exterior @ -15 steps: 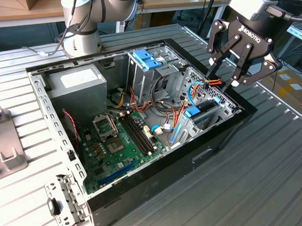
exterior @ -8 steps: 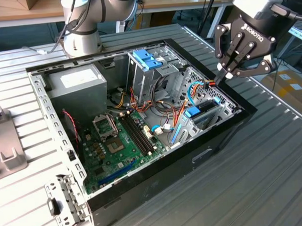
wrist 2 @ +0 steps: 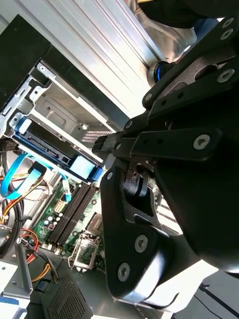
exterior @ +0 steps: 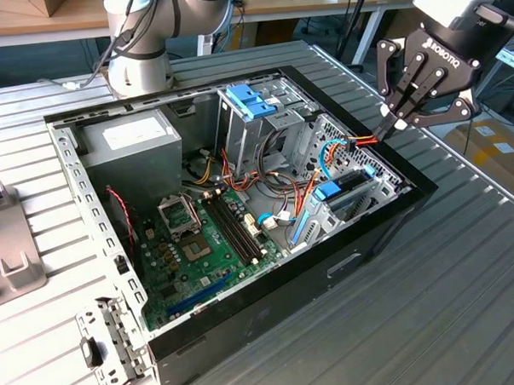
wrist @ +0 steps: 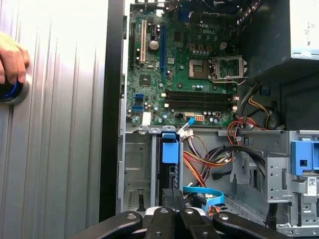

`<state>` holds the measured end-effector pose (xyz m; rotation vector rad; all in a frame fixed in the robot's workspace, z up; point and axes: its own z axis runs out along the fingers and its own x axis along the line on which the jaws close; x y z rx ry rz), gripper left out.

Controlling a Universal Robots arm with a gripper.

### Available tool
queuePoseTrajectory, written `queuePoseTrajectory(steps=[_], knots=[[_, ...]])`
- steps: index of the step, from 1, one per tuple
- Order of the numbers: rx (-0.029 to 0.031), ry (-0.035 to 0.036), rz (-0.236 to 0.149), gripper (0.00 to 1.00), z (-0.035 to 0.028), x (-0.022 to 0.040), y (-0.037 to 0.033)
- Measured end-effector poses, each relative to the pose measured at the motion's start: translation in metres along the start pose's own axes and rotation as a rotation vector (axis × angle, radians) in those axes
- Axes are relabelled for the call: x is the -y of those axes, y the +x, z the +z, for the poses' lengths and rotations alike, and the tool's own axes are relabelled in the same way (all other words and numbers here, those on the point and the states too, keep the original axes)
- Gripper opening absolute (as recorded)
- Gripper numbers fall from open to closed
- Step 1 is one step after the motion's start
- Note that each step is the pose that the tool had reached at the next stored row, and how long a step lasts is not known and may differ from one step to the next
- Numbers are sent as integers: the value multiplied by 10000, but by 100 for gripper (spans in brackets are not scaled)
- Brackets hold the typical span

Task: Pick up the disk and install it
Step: 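Insert the disk into the insertion slot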

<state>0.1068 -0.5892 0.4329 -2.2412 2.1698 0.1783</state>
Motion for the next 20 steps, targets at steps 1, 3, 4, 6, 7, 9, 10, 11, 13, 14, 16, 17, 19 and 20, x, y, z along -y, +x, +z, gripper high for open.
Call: queuePoseTrajectory(steps=[1, 3, 4, 6, 7, 9, 10, 11, 13, 14, 16, 17, 19, 20], knots=[[0, -7, 1, 11, 2, 9, 1], [2, -24, 3, 11, 9, 30, 2], [2, -29, 3, 11, 11, 37, 2], [1, -35, 3, 11, 16, 53, 3], [0, -37, 3, 11, 18, 63, 4], [4, -40, 4, 11, 22, 84, 5], [3, -43, 4, 11, 25, 114, 6], [2, -46, 3, 11, 29, 140, 7], [-1, -51, 2, 11, 38, 178, 10], [-1, -52, -3, 11, 41, 186, 10], [-4, -63, -46, 11, 52, 216, 12], [-7, -69, -69, 11, 60, 236, 13], [-10, -76, -87, 11, 67, 255, 15], [-14, -82, -105, 11, 74, 273, 16]])
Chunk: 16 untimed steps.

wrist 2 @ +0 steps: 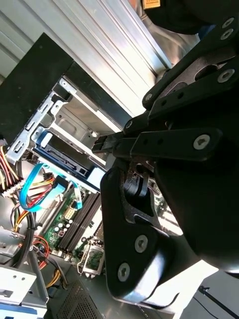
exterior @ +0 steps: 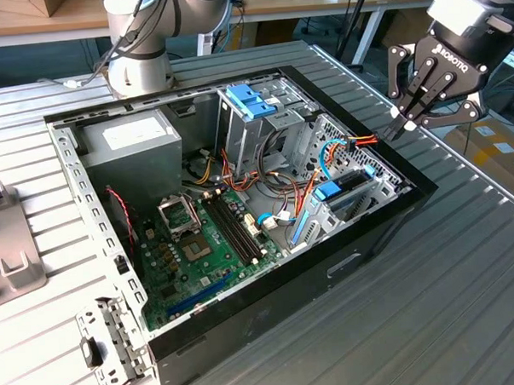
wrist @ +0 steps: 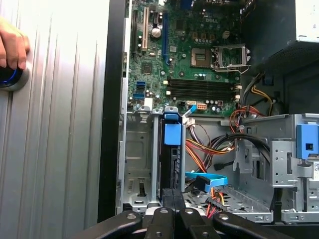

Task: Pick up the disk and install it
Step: 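Insert the disk into the insertion slot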

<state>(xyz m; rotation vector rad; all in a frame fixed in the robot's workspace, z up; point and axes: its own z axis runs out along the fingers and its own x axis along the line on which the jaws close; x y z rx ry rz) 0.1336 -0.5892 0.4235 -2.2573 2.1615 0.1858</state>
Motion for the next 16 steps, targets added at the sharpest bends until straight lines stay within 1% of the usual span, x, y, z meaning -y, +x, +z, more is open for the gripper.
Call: queuePoseTrajectory(steps=[2, 9, 10, 14, 16], knots=[[-3, -6, -19, 11, 8, 20, 2], [-19, -40, -94, 11, 37, 132, 7], [-18, -50, -112, 11, 48, 163, 8], [-21, -65, -140, 11, 62, 211, 11], [-22, -79, -162, 11, 75, 258, 15]])
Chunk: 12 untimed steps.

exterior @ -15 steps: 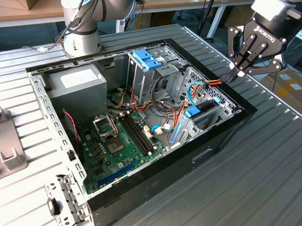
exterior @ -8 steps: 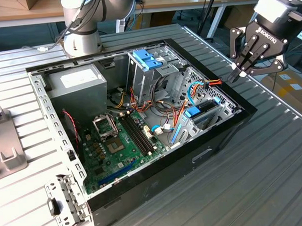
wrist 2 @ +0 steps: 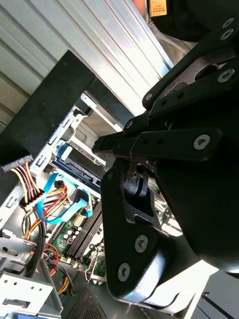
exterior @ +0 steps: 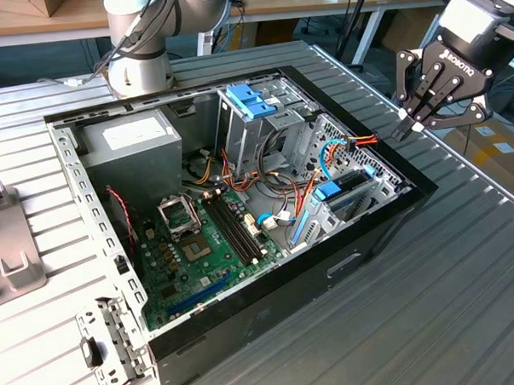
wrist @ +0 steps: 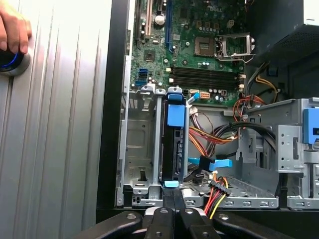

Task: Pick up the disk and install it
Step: 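Insert the disk into the insertion slot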

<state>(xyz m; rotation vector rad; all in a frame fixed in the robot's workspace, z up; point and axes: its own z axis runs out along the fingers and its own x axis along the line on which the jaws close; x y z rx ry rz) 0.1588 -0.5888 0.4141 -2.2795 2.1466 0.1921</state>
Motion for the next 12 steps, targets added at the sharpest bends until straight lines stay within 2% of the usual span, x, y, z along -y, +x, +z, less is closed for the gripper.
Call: queuePoseTrajectory(steps=[12], knots=[[-1, -53, -41, 11, 60, 202, 15]])
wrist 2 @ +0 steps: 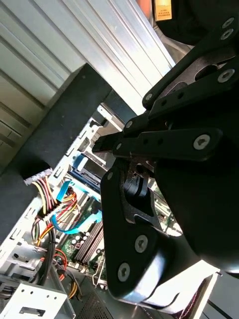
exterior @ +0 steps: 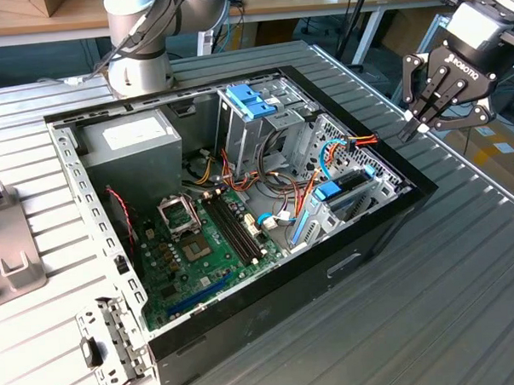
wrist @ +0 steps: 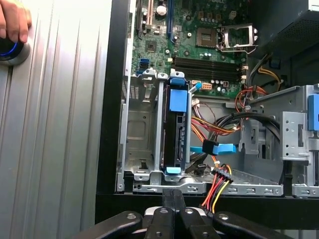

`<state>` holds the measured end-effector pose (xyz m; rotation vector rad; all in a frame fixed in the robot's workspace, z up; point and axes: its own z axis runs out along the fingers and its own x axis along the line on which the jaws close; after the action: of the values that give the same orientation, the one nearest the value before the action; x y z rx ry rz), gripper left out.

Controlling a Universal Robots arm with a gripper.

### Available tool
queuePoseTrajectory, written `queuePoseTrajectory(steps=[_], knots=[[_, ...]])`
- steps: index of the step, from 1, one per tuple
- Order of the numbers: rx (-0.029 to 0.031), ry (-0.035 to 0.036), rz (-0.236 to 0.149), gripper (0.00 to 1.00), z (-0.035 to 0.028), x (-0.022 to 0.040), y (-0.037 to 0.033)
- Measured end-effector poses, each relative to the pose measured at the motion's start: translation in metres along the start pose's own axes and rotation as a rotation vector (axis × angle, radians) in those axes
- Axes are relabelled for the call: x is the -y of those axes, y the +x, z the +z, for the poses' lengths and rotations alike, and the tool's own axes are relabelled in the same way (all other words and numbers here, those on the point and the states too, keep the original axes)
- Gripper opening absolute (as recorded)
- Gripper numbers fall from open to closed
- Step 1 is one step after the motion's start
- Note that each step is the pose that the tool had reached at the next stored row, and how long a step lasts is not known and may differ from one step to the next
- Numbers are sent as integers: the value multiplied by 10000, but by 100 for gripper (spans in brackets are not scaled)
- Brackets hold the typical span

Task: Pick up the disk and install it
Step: 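Insert the disk into the insertion slot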

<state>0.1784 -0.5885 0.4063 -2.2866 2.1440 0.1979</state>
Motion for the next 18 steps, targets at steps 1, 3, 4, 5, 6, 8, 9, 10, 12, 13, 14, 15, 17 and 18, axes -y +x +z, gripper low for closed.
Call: queuePoseTrajectory(steps=[1, 3, 4, 5, 6, 8, 9, 10, 12, 13, 14, 15, 17, 18], knots=[[-1, -9, 2, 11, 5, 34, 0], [2, -31, 2, 11, 12, 95, 0], [1, -32, 4, 11, 12, 96, 0], [1, -32, 4, 11, 11, 98, 0], [0, -32, 3, 11, 11, 100, 0], [1, -6, 1, 11, 12, 102, 1], [-5, 82, -8, 11, 13, 102, 0], [-13, 195, -18, 11, 13, 101, 0], [-34, 499, -44, 11, 15, 98, 1], [-42, 617, -53, 11, 15, 97, 1], [-50, 722, -63, 11, 16, 97, 0], [-54, 801, -70, 11, 17, 97, 1], [-55, 816, -73, 11, 17, 98, 1], [-56, 828, -73, 11, 17, 97, 1]])
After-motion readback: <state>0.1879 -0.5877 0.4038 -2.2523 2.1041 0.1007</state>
